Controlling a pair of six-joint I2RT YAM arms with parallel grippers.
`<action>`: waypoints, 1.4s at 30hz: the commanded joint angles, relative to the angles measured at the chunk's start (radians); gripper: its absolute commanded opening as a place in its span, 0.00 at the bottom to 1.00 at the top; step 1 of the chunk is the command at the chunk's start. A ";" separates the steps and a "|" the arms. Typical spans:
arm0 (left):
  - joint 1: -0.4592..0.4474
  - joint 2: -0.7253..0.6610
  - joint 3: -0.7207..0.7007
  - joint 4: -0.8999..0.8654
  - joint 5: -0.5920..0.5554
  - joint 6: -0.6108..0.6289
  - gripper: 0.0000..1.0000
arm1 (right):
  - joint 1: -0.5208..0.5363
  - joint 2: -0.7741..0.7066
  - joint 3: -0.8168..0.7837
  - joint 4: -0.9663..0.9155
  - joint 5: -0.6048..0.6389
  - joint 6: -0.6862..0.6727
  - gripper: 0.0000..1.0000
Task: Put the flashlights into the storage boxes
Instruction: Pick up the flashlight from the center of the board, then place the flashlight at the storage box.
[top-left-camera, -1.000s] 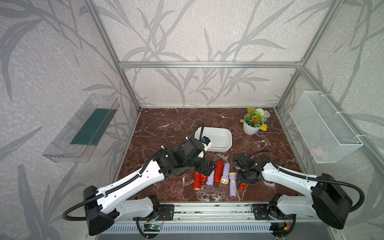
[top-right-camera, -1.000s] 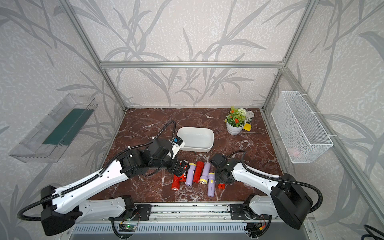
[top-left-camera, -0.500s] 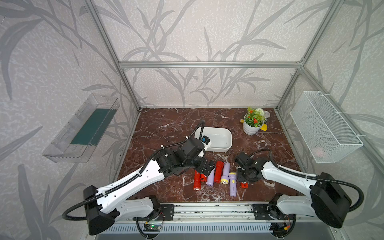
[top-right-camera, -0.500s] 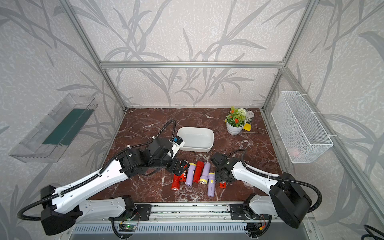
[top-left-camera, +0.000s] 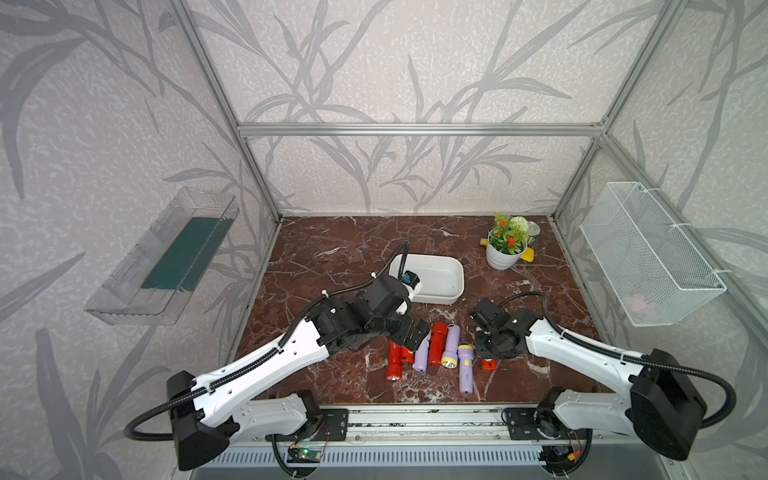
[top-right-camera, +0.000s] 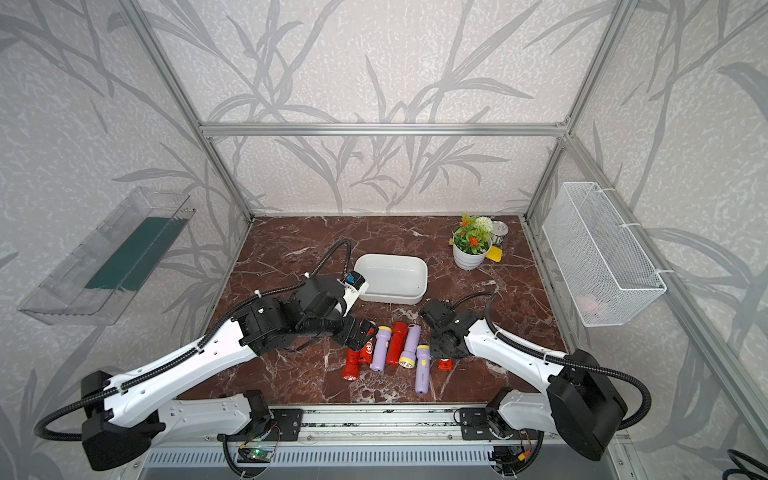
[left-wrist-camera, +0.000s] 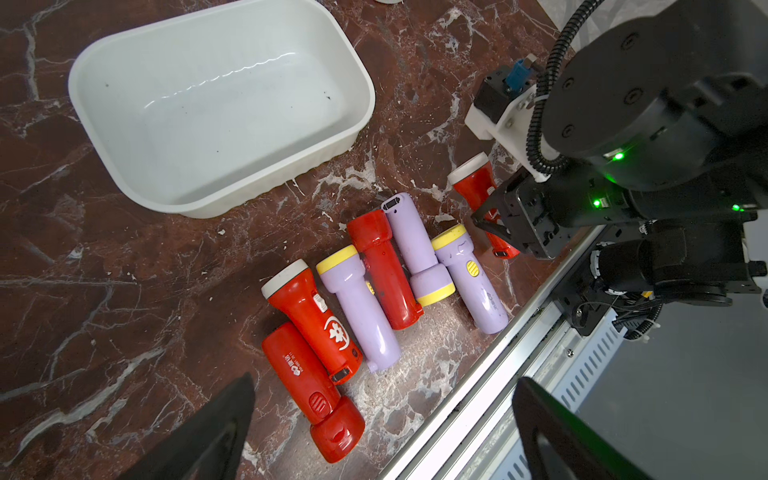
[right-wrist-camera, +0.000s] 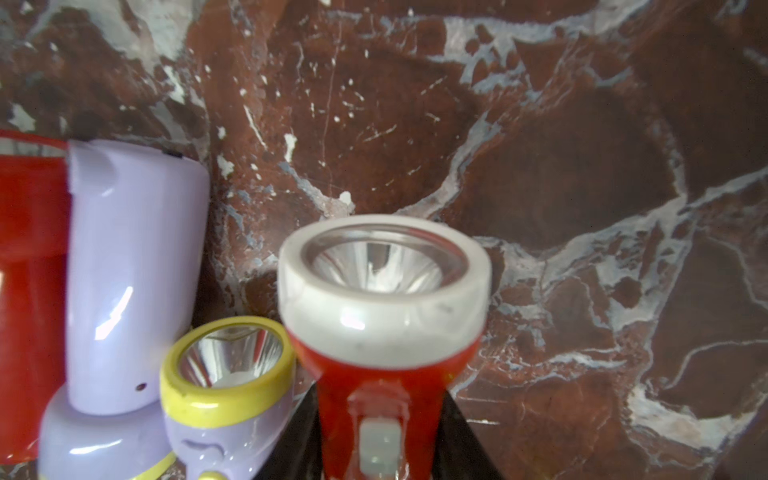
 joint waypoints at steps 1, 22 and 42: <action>-0.002 -0.017 0.023 -0.028 -0.024 0.013 0.99 | -0.004 -0.018 0.066 -0.051 0.031 -0.026 0.39; 0.008 -0.029 0.038 -0.058 -0.080 0.033 0.99 | -0.014 0.244 0.526 -0.040 0.061 -0.194 0.39; 0.080 -0.017 0.040 -0.068 -0.073 0.052 0.99 | -0.164 0.729 0.945 -0.031 -0.108 -0.263 0.36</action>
